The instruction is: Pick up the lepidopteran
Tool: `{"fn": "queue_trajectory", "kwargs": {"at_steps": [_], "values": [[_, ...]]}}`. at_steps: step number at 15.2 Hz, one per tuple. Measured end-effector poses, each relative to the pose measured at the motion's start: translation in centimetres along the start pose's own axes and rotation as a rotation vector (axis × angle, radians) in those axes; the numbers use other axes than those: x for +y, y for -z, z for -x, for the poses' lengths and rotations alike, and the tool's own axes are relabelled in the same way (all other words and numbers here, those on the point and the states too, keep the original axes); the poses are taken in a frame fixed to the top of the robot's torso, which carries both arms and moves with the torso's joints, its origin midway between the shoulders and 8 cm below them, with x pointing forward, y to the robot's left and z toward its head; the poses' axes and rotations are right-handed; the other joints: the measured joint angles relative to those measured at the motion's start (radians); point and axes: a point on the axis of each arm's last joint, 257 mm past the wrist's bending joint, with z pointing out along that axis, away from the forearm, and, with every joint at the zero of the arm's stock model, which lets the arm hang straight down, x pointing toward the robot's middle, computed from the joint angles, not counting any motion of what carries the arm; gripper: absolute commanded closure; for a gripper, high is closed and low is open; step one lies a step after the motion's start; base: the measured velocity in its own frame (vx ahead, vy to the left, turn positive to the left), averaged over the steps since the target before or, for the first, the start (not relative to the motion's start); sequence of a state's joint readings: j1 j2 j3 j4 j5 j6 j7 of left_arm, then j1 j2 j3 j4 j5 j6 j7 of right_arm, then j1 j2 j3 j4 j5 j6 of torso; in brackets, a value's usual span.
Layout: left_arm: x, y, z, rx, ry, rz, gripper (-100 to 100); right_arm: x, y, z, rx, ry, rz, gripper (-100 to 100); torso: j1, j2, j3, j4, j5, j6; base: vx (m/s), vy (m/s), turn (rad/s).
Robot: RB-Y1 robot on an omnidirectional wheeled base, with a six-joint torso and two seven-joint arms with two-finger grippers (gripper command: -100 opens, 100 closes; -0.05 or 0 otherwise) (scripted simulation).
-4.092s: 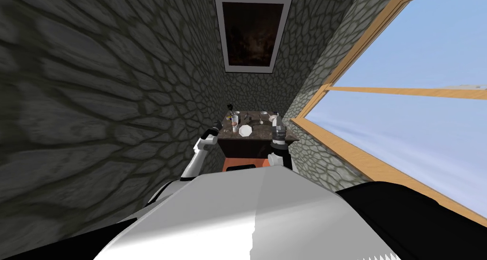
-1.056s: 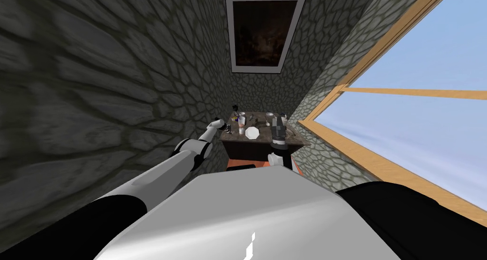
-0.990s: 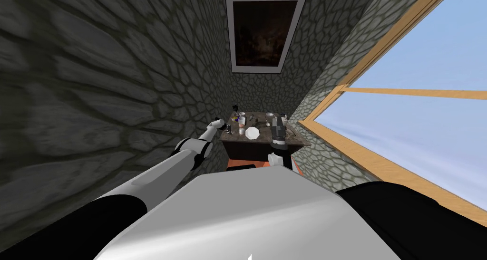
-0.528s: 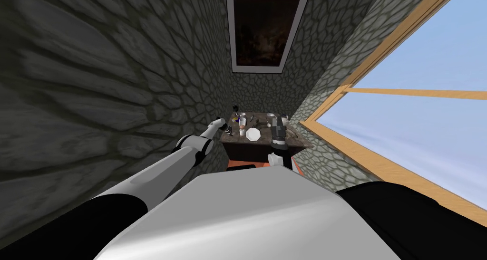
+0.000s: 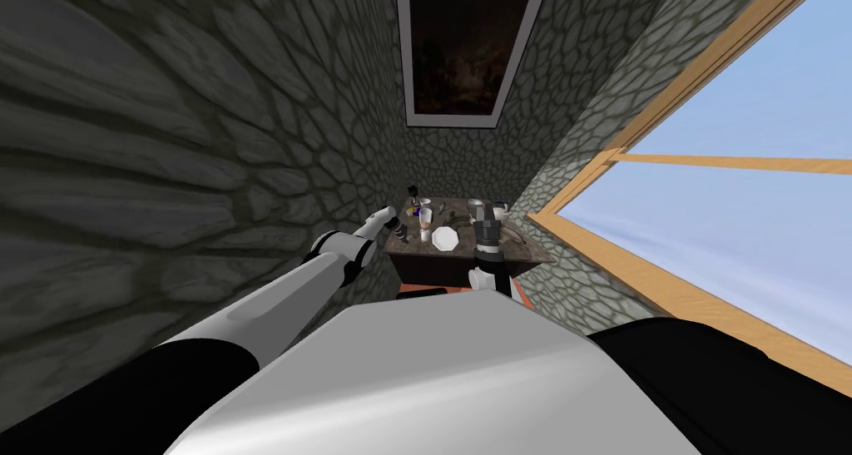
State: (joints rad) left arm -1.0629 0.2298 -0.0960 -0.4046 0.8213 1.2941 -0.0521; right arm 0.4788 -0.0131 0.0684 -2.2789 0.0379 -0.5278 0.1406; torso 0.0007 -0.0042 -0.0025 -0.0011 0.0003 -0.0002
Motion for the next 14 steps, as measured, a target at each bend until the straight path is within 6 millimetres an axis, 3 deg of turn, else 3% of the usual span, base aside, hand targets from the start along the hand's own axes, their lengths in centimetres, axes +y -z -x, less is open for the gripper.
{"fn": "queue_trajectory", "kwargs": {"at_steps": [6,10,11,14], "values": [[1.4,-0.2,-0.4,0.009,0.014,0.055,-100,0.0,0.0,0.0,0.000,0.000,0.000,0,-0.001,0.003,0.001,0.001,0.000,0.000,0.022,0.001,-0.007],[1.8,-1.4,-0.3,0.009,0.017,0.049,-100,0.0,0.0,0.0,0.000,0.000,0.000,0,-0.002,0.003,0.002,0.001,0.000,0.000,0.011,-0.009,-0.018],[1.8,-1.4,-0.2,0.009,0.016,0.047,100,0.0,0.0,0.0,0.000,0.000,0.000,0,-0.001,0.004,0.002,0.001,0.000,0.000,0.000,0.000,0.000],[1.8,-1.5,-0.2,0.009,0.019,0.049,100,0.0,0.0,0.0,0.000,0.000,0.000,0,-0.001,0.004,0.003,0.001,0.000,0.001,0.000,0.000,0.000]]}}
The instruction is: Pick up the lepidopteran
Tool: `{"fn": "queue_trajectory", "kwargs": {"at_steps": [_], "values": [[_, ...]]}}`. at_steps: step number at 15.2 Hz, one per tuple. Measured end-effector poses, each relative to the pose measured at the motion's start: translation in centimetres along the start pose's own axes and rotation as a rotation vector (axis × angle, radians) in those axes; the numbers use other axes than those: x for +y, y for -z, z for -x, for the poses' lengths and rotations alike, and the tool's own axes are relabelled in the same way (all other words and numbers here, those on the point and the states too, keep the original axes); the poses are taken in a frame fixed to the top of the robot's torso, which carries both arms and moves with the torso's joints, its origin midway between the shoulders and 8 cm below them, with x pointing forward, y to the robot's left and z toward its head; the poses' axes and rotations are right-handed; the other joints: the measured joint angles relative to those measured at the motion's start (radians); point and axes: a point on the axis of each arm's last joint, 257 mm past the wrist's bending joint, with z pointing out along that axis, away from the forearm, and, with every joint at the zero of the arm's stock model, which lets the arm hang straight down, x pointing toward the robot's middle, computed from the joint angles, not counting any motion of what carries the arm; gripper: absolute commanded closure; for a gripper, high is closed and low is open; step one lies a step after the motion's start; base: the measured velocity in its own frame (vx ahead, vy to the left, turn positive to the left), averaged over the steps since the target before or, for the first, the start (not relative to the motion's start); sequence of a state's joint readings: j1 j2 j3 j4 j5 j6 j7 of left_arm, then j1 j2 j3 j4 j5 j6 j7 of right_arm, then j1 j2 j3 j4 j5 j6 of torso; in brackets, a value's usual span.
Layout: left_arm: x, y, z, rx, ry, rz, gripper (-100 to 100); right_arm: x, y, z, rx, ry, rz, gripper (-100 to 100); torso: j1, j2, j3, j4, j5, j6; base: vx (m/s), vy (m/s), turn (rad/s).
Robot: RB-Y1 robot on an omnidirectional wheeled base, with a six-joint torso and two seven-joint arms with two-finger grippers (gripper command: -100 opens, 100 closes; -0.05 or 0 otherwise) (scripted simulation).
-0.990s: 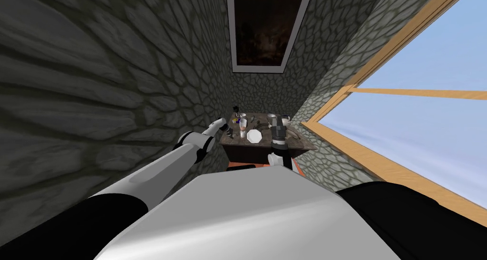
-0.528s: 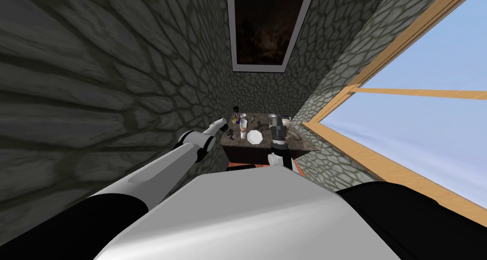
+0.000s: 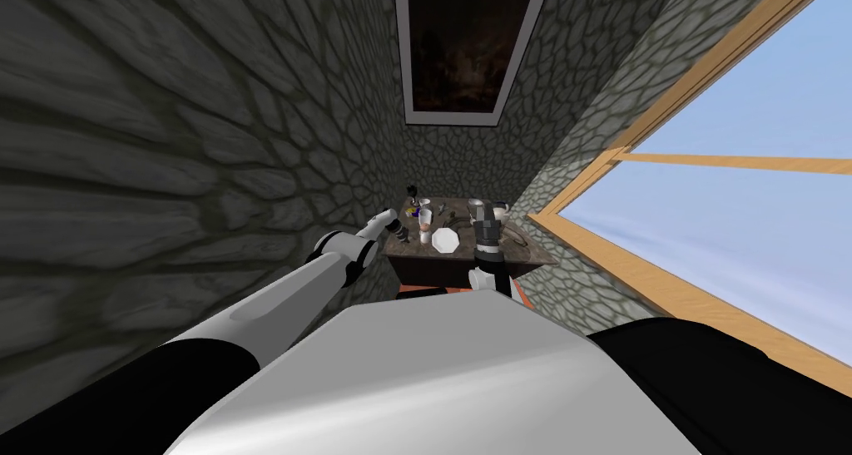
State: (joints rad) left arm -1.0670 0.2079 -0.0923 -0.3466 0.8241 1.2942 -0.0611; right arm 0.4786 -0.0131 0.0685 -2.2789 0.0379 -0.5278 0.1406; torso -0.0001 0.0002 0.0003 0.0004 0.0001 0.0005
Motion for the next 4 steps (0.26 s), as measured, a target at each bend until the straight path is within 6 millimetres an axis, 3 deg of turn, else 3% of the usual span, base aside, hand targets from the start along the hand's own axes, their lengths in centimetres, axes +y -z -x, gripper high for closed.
{"fn": "queue_trajectory", "kwargs": {"at_steps": [4], "values": [[-0.24,0.79,-0.12,-0.001,-0.002,0.004,100,0.00,0.00,0.00,0.000,0.000,0.000,0,0.001,0.002,0.002,0.001,0.000,0.000,-0.011,0.008,0.024]]}}
